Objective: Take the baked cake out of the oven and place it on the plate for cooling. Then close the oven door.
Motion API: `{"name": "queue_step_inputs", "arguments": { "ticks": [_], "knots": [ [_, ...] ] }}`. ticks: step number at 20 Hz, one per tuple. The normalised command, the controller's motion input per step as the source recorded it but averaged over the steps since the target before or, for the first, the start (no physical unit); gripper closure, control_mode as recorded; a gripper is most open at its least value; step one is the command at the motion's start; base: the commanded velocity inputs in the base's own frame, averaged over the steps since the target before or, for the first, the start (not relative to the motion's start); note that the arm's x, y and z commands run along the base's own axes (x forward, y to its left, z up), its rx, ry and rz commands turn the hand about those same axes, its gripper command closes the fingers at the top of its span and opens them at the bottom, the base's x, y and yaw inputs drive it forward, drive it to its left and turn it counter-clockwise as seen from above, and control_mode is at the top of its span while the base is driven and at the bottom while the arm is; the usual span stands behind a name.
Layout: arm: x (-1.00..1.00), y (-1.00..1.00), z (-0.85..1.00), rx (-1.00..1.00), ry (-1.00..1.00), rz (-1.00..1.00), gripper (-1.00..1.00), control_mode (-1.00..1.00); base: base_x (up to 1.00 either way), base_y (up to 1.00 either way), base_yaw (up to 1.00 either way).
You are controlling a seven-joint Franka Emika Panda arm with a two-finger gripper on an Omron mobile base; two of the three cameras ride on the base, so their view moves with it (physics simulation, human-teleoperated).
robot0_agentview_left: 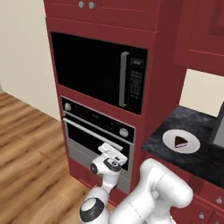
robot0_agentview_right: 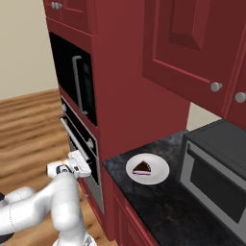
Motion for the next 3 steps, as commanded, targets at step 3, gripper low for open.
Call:
{"name": "queue_step_inputs", "arguments": {
  "ticks": [3],
  "knots": [
    [0.08,-1.0,0.87,0.32,0.15,0.0,1.0,-1.0,0.0,0.0,0.0]
  ]
}}
